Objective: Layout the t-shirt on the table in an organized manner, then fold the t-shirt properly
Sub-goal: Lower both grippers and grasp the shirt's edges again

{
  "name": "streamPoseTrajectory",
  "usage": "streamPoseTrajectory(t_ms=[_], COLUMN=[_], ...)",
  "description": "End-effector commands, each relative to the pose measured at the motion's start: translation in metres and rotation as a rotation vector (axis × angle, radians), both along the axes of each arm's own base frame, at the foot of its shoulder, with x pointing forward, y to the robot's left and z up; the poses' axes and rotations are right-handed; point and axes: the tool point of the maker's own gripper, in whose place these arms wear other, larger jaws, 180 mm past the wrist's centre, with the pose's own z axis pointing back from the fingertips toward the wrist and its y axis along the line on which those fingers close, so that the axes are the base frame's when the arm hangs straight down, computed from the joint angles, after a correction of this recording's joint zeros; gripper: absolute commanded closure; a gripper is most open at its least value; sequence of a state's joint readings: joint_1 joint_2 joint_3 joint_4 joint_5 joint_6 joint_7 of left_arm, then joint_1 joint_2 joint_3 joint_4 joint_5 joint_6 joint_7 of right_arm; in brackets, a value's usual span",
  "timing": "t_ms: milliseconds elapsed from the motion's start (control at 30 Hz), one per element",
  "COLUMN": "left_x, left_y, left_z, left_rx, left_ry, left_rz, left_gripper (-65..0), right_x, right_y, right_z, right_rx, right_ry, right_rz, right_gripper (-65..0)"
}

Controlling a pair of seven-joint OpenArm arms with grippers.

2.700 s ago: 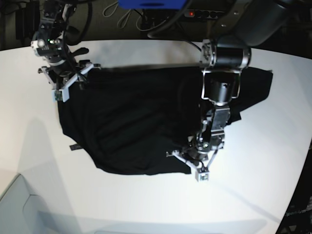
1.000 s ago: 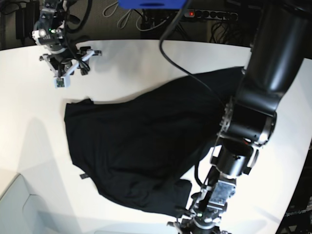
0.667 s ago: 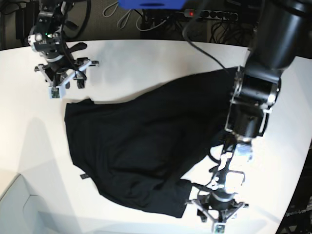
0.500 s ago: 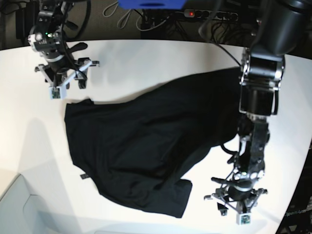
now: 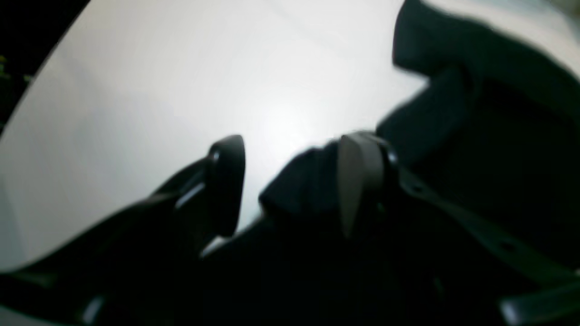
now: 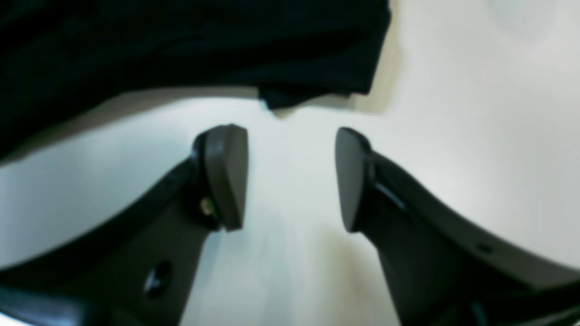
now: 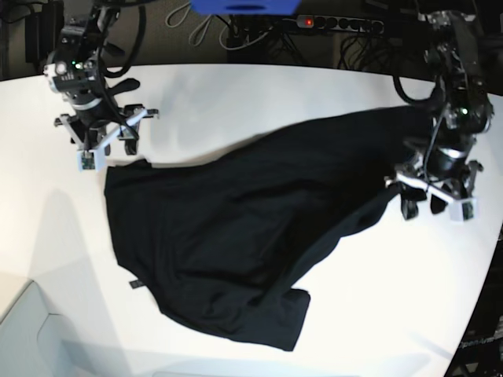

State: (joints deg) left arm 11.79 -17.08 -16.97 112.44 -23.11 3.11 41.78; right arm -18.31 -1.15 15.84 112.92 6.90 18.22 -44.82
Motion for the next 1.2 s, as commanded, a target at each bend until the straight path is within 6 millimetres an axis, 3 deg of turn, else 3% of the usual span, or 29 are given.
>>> streamPoseTrajectory(t_ms=[0, 133, 233, 433, 667, 967, 1067, 1167], left_x=[0.0, -0.013, -0.012, 0.001, 0.001, -0.001, -0.002, 0.008], left_y=[0.005, 0.019, 0.029, 0.007, -0.019, -0.027, -0.021, -0.021], left_z=[0.014, -0.007, -0.019, -0.03, -0.034, -0.042, -0.055, -0.055], left_rx=[0.046, 0.152, 0.207, 0.364, 0.632, 0.706, 0.711, 0.713], left_ry=[-0.047, 0.028, 0.063, 0.097, 0.098, 0.113, 0.149, 0.125], left_rz=[0.005, 0.03, 0.051, -0.07, -0.197, -0.235, -0.234, -0.235], left_gripper=[-32.4, -32.5, -32.5, -32.8, -43.2, -45.3, -45.3, -45.3], right_x=[0.003, 0.004, 0.009, 0.012, 0.011, 0.013, 0.014, 0.014], right_y=[0.0, 0.0, 0.001, 0.005, 0.006, 0.006, 0.006, 0.006], right_z=[0.008, 0.009, 0.012, 0.013, 0.013, 0.014, 0.015, 0.015], right_rx=[0.002, 0.004, 0.006, 0.01, 0.011, 0.011, 0.011, 0.011], right_ry=[-0.034, -0.038, -0.05, -0.055, -0.053, -0.059, -0.061, -0.061], right_rz=[0.001, 0.001, 0.002, 0.011, 0.015, 0.015, 0.015, 0.015], right_gripper=[-31.5, -31.6, -31.6, -31.6, -31.5, -31.5, -31.5, -31.5])
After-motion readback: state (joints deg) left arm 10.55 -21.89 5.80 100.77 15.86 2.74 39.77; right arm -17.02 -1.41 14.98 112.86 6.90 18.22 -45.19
